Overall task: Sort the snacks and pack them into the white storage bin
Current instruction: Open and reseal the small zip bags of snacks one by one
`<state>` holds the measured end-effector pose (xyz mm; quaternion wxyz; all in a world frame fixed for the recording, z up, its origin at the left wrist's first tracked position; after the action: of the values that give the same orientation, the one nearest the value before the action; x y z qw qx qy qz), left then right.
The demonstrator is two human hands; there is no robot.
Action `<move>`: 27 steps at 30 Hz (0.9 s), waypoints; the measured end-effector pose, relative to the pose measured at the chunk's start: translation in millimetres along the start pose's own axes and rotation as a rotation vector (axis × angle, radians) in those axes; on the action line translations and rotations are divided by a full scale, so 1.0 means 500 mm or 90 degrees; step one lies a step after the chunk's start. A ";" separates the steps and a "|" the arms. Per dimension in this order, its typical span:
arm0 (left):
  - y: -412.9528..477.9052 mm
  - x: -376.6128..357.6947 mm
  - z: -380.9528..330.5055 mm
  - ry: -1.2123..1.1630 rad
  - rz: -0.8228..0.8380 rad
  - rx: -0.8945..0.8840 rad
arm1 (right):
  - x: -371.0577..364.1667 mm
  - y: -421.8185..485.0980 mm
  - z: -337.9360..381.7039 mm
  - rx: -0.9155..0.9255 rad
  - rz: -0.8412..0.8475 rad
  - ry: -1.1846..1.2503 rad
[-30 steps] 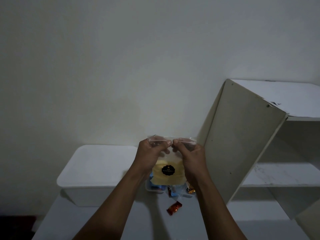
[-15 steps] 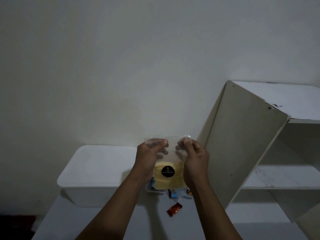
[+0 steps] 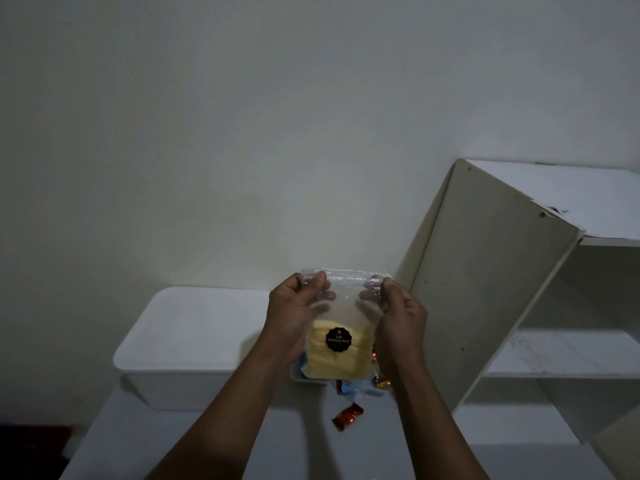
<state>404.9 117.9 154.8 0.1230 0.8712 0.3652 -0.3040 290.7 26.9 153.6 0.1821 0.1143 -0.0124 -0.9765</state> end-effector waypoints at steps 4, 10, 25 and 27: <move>0.012 0.028 0.007 0.126 -0.070 0.009 | 0.024 0.002 -0.005 -0.004 0.083 -0.119; 0.001 0.044 0.047 0.101 -0.237 0.140 | 0.023 -0.026 -0.052 0.031 0.171 -0.189; -0.032 0.050 0.093 0.182 -0.079 0.181 | 0.032 -0.019 -0.094 -0.140 0.211 -0.217; -0.034 0.050 0.098 0.203 -0.078 0.174 | 0.033 -0.017 -0.098 -0.145 0.198 -0.229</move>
<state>384.8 122.5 101.0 -0.0745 0.8930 0.3878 -0.2160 283.8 29.9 101.9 0.3364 -0.0858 0.0476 -0.9366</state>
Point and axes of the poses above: each hand's wrist, its own y-axis towards the middle knuckle, its own x-axis out of the back of the hand, z = x × y, the point moved 1 cm from there along y, towards the middle knuckle, and after that the axes turned 10 degrees about -y, right-handed, at the moved point
